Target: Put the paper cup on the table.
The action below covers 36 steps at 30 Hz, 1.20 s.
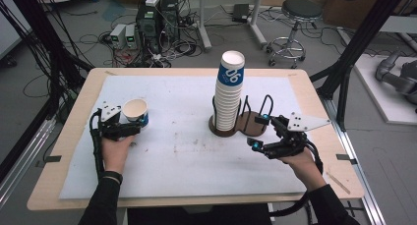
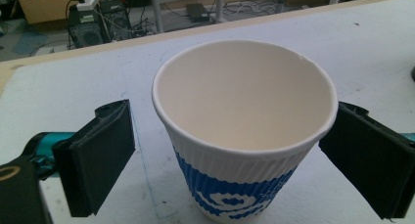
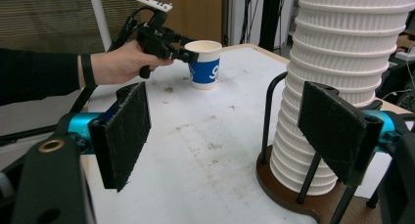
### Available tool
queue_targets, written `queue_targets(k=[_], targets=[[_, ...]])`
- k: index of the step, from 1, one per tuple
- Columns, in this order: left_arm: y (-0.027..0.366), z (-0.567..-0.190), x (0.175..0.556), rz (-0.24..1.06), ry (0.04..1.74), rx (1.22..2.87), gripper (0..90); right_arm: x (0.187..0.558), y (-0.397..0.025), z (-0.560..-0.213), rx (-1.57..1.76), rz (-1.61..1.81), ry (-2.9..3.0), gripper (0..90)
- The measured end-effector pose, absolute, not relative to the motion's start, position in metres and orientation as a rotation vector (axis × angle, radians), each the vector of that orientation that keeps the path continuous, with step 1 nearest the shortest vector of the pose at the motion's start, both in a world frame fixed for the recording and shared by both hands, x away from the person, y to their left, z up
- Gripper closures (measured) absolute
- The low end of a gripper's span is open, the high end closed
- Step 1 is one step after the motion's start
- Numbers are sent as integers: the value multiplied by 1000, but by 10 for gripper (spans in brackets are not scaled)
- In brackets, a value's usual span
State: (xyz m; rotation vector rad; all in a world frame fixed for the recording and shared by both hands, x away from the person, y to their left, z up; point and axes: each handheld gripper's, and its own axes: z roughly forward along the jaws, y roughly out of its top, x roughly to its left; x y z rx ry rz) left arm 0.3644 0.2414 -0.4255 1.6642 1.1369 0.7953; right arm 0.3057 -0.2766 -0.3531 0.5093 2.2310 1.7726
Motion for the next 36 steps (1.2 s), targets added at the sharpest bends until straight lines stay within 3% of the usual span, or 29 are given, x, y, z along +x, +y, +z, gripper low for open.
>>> queue_targets(k=[12, 19, 26, 36], targets=[[242, -416, 346, 769, 1106, 1691, 63, 306, -279, -354, 514, 1773, 2231, 205], [231, -391, 320, 797, 957, 1708, 64, 306, -282, -356, 535, 1759, 2229, 204], [203, -367, 302, 696, 737, 1702, 64, 308, -286, -356, 549, 1753, 2223, 205], [162, -361, 295, 407, 510, 1653, 64, 305, -289, -353, 552, 1737, 2204, 205]])
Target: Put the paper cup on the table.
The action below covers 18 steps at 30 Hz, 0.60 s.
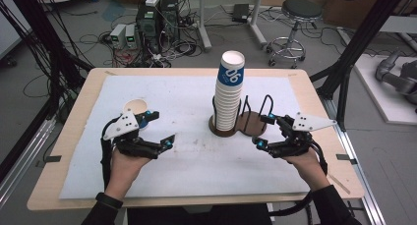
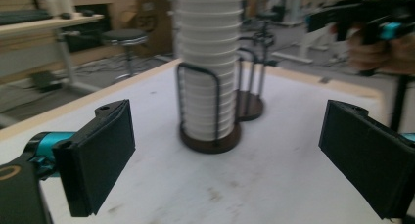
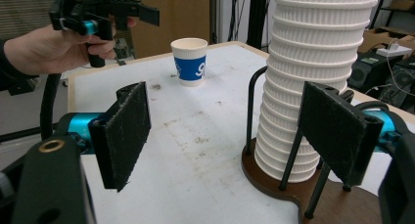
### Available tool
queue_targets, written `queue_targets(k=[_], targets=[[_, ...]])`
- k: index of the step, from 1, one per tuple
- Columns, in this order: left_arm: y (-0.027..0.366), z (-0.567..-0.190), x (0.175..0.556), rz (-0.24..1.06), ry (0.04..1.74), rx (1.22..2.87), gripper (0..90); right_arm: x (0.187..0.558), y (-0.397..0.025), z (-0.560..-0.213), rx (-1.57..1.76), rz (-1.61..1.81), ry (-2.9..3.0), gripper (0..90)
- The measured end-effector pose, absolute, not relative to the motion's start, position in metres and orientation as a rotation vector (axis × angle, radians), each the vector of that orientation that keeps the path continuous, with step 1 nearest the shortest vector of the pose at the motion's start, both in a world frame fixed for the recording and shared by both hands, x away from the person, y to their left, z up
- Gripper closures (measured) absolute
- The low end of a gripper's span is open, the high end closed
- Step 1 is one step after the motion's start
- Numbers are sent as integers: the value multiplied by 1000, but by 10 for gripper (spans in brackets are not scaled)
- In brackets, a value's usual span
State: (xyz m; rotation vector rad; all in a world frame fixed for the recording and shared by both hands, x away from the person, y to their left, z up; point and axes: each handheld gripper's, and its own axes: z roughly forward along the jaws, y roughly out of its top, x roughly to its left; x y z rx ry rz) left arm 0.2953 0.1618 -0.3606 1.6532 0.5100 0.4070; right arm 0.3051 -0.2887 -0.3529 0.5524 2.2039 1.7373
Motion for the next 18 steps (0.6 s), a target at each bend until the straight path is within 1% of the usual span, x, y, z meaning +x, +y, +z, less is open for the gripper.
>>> queue_targets(k=[4, 10, 13, 15, 18], targets=[[155, -360, 293, 394, 462, 1666, 64, 305, -288, -352, 547, 1735, 2206, 205], [154, -363, 291, 394, 472, 1679, 64, 306, -289, -351, 552, 1736, 2204, 205], [153, -366, 293, 353, 466, 1680, 64, 306, -289, -351, 558, 1732, 2204, 205], [152, -368, 294, 348, 472, 1693, 64, 305, -289, -351, 557, 1734, 2208, 205], [150, -370, 294, 362, 468, 1719, 64, 305, -289, -351, 551, 1729, 2202, 205]])
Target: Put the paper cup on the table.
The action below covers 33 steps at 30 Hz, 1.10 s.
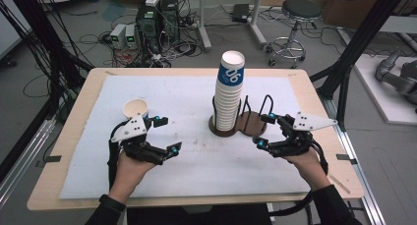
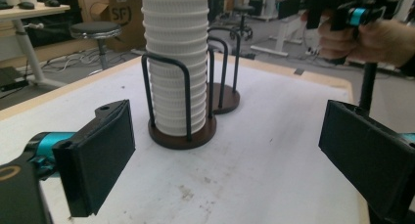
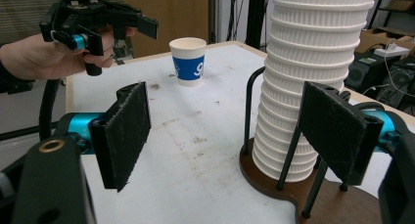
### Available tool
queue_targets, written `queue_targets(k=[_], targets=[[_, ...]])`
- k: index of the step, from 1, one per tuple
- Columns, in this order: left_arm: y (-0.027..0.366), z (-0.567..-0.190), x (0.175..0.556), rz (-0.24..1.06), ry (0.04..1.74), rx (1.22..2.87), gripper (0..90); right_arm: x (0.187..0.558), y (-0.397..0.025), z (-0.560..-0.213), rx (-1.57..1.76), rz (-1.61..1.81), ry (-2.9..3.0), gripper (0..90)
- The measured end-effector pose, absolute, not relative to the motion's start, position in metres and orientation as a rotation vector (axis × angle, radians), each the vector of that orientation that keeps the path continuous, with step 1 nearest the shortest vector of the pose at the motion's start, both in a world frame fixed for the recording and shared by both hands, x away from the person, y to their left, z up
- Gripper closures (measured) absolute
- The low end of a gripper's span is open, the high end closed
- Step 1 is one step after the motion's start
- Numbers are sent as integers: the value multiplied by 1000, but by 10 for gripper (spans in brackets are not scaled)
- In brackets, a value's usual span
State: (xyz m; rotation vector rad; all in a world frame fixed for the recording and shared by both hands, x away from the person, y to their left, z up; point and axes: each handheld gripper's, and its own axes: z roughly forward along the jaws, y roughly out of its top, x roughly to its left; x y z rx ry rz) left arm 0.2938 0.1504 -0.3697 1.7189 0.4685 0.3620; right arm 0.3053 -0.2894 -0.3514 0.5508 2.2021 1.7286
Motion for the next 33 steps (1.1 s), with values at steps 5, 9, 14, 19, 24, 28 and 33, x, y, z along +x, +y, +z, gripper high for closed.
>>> queue_targets(k=[5, 9, 14, 19, 24, 28, 33], targets=[[150, -371, 294, 372, 480, 1735, 64, 305, -291, -351, 560, 1726, 2199, 205], [151, -372, 295, 382, 488, 1740, 64, 305, -291, -351, 559, 1723, 2195, 205], [151, -374, 295, 391, 501, 1761, 68, 306, -290, -351, 558, 1722, 2202, 205], [151, -375, 295, 402, 506, 1771, 97, 306, -289, -351, 562, 1725, 2209, 205], [151, -376, 295, 407, 506, 1773, 97, 307, -289, -351, 559, 1724, 2210, 205], [150, -377, 295, 405, 510, 1775, 97, 307, -289, -351, 554, 1728, 2208, 205], [150, -377, 295, 417, 517, 1776, 97, 307, -289, -352, 554, 1733, 2210, 204]])
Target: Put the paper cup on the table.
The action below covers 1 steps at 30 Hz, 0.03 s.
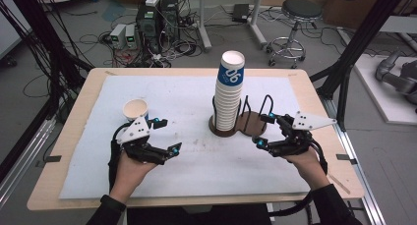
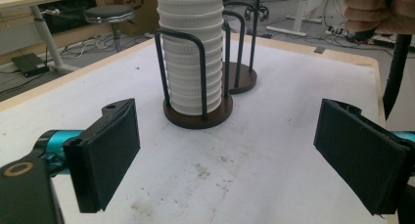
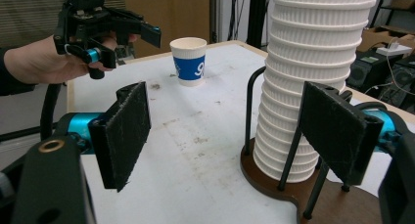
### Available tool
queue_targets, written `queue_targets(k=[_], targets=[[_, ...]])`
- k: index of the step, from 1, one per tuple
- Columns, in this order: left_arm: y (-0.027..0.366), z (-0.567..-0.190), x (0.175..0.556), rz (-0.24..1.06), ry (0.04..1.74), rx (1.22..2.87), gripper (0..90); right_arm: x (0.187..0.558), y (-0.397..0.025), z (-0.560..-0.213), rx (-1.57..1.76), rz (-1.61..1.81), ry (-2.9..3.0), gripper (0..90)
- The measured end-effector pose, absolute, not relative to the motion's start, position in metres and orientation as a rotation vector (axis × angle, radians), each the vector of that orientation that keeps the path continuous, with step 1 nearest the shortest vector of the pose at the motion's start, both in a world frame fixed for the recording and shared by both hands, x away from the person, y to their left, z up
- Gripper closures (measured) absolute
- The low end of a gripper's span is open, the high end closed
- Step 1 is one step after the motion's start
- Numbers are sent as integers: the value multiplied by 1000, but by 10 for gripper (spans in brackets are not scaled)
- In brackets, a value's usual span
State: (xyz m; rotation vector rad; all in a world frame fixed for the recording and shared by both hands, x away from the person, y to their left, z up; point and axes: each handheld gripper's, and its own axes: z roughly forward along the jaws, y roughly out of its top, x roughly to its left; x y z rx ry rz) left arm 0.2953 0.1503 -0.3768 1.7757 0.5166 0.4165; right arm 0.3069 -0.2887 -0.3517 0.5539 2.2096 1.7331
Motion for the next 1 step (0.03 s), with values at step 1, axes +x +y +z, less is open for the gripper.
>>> queue_targets(k=[1], targets=[[150, -377, 295, 418, 518, 1774, 97, 307, -289, -352, 557, 1736, 2209, 204]])
